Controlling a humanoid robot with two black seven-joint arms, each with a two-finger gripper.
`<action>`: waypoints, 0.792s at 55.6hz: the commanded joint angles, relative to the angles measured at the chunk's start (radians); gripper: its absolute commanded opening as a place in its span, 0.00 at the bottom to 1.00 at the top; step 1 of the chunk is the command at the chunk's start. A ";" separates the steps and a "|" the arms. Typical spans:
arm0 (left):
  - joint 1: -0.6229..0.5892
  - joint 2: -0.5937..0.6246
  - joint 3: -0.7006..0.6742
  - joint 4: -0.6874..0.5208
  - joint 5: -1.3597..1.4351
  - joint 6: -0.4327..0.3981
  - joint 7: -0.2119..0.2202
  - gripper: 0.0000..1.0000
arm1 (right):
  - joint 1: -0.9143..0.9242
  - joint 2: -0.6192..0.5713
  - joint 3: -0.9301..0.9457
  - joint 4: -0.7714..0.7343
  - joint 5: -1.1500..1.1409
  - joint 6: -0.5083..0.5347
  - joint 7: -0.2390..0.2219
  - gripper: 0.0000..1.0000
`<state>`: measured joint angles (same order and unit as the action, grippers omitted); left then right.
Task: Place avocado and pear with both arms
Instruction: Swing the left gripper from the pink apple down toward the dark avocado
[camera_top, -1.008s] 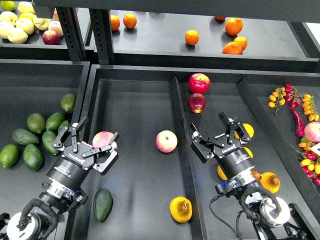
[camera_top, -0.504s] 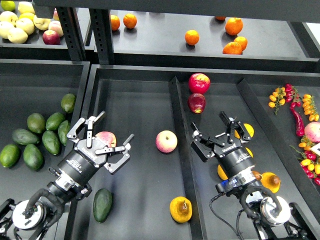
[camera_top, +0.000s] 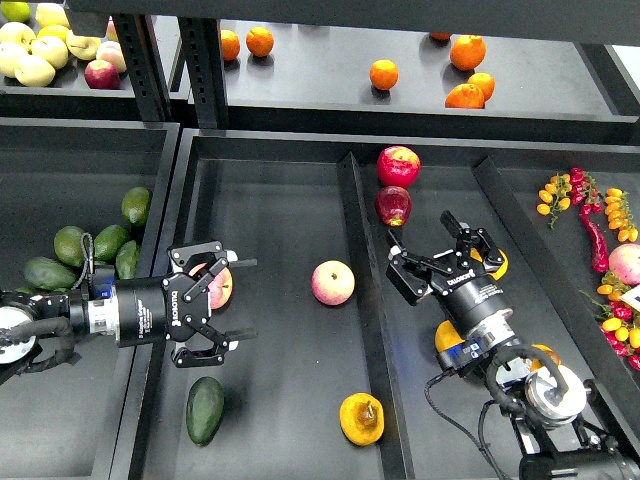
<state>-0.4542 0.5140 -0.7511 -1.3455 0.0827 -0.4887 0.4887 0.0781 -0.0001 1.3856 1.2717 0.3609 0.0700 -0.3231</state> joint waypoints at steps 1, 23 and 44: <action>-0.070 0.061 0.093 -0.008 0.124 0.000 0.000 1.00 | 0.066 0.000 0.012 -0.009 0.000 -0.062 0.001 1.00; -0.357 0.192 0.473 -0.029 0.258 0.000 0.000 1.00 | 0.123 0.000 0.027 -0.037 -0.065 -0.101 -0.001 1.00; -0.561 0.132 0.723 -0.029 0.446 0.000 0.000 1.00 | 0.129 0.000 0.036 -0.041 -0.065 -0.093 -0.001 1.00</action>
<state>-0.9612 0.6945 -0.1020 -1.3761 0.4816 -0.4888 0.4887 0.2062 0.0000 1.4205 1.2298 0.2960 -0.0239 -0.3237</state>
